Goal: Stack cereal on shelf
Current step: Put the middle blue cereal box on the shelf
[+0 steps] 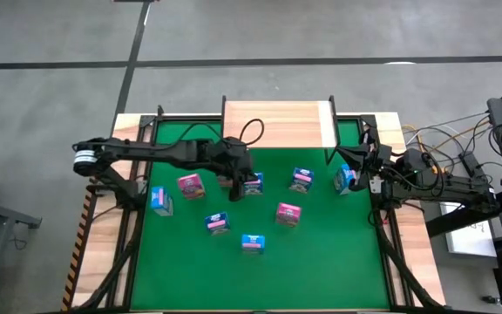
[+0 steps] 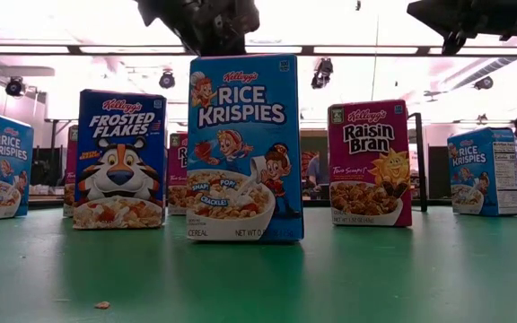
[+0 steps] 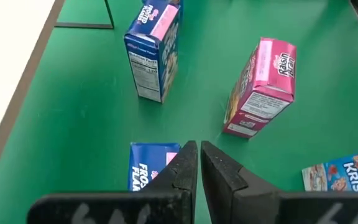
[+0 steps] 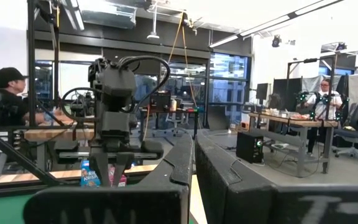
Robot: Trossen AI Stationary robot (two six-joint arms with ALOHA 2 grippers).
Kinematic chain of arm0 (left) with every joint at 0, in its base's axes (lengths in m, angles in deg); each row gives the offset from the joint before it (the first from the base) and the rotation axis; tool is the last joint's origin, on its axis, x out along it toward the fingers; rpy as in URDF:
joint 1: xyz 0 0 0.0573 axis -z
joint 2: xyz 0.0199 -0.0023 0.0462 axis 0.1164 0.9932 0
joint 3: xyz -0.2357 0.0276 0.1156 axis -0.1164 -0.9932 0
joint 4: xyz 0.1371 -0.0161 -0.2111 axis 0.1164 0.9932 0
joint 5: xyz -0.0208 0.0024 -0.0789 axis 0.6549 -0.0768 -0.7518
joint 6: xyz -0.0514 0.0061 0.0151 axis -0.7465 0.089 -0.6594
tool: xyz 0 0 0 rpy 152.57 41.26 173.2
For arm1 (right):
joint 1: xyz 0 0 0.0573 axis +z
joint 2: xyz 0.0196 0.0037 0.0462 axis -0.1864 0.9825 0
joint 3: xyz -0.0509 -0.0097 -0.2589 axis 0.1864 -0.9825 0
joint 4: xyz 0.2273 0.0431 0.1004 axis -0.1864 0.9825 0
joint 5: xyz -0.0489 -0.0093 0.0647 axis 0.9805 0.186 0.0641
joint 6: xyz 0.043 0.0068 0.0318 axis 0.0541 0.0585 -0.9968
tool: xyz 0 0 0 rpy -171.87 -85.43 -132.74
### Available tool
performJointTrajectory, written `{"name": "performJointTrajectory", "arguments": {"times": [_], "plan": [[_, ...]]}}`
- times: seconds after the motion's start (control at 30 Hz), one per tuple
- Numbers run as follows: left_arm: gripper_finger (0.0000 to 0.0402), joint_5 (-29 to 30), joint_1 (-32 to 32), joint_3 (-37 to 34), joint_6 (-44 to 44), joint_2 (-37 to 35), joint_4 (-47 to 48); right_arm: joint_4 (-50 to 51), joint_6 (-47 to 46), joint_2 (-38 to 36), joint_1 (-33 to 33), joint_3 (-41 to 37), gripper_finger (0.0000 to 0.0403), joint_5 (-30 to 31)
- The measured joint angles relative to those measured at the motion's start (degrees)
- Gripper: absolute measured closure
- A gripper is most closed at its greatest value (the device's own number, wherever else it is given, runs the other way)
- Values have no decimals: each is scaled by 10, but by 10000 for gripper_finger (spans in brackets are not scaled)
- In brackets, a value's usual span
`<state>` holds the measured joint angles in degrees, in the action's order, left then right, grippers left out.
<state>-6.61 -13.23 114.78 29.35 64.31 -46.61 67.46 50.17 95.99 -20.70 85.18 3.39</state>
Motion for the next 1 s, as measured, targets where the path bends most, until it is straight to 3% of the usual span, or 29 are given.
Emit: {"name": "performJointTrajectory", "arguments": {"times": [0.27,0.4,0.63,0.77,1.0], "plan": [[373,0,0,14,10,22,23,0,0,1,0,0,394,0],[323,9,0,14,10,27,21,0,0,1,0,0,394,0],[196,75,0,11,10,27,21,0,0,1,0,0,394,0],[133,76,-1,3,17,27,21,0,0,1,0,0,394,0],[102,75,0,-2,20,27,21,1,1,1,0,0,394,0]]}}
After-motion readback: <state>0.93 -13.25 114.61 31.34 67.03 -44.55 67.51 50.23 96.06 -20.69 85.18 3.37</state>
